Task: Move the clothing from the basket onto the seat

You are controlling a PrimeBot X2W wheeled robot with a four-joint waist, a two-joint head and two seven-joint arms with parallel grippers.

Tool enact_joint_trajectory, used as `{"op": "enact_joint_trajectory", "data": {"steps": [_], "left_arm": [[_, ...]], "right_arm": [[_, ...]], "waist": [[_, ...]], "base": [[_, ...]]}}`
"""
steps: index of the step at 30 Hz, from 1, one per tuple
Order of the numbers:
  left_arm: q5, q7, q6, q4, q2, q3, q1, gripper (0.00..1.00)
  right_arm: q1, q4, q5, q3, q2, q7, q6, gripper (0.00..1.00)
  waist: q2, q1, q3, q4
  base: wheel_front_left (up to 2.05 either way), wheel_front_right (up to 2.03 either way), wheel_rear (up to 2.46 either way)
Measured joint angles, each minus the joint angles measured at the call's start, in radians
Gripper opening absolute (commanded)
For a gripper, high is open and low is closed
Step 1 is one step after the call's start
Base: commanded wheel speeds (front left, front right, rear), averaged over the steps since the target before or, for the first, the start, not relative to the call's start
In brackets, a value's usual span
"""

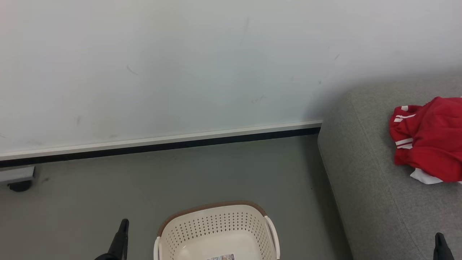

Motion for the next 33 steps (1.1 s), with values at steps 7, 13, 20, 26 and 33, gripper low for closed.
{"op": "enact_joint_trajectory", "data": {"steps": [7, 13, 20, 26, 33], "left_arm": [[0.0, 0.0, 0.0, 0.0, 0.0, 0.0, 0.0, 0.0], [0.0, 0.0, 0.0, 0.0, 0.0, 0.0, 0.0, 0.0], [0.0, 0.0, 0.0, 0.0, 0.0, 0.0, 0.0, 0.0], [0.0, 0.0, 0.0, 0.0, 0.0, 0.0, 0.0, 0.0], [0.0, 0.0, 0.0, 0.0, 0.0, 0.0, 0.0, 0.0]], "right_arm": [[0.0, 0.0, 0.0, -0.001, 0.001, 0.0, 0.0, 0.0], [0.0, 0.0, -0.001, -0.001, 0.001, 0.0, 0.0, 0.0], [0.0, 0.0, -0.001, -0.002, 0.001, 0.001, 0.0, 0.0], [0.0, 0.0, -0.001, -0.002, 0.001, 0.001, 0.0, 0.0], [0.0, 0.0, -0.002, -0.003, 0.002, 0.001, 0.0, 0.0]], "waist": [[0.0, 0.0, 0.0, 0.0], [0.0, 0.0, 0.0, 0.0], [0.0, 0.0, 0.0, 0.0], [0.0, 0.0, 0.0, 0.0], [0.0, 0.0, 0.0, 0.0]], "base": [[0.0, 0.0, 0.0], [0.0, 0.0, 0.0], [0.0, 0.0, 0.0], [0.0, 0.0, 0.0], [0.0, 0.0, 0.0]]}}
